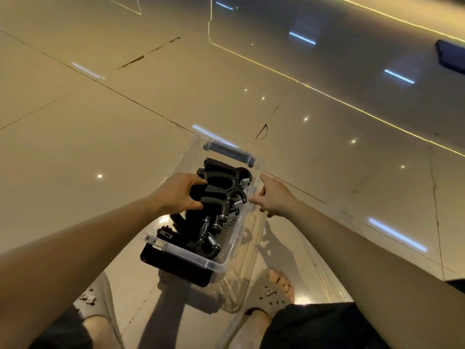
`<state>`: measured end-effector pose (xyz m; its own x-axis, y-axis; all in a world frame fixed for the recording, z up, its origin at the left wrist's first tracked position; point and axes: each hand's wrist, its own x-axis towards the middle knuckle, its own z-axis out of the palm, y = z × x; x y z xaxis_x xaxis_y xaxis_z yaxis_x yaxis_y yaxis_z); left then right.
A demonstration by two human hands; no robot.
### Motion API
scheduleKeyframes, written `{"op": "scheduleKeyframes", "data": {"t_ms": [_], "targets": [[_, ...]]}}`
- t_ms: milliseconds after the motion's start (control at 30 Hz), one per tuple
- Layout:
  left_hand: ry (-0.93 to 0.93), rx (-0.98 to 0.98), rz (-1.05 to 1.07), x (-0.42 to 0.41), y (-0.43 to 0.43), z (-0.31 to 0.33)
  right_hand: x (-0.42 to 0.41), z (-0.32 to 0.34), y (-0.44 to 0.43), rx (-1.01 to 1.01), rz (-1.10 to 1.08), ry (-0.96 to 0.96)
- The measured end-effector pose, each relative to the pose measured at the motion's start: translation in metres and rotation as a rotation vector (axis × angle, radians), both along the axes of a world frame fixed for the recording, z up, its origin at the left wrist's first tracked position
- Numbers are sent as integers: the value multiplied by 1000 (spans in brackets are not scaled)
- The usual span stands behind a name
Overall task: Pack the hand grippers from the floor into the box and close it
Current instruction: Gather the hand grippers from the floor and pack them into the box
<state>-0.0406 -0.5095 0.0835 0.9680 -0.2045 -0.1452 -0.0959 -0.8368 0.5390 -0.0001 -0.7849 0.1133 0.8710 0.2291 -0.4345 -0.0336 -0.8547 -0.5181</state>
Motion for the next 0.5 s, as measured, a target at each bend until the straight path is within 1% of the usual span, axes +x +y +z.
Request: {"op": "scheduleKeyframes", "data": {"t_ms": [367,500], "targets": [[45,61,-83,-2,9,-11,-5,-2,-1,-101,20,10],[34,148,-84,2,5,-8,-4,-2,1,-110,6,25]]}}
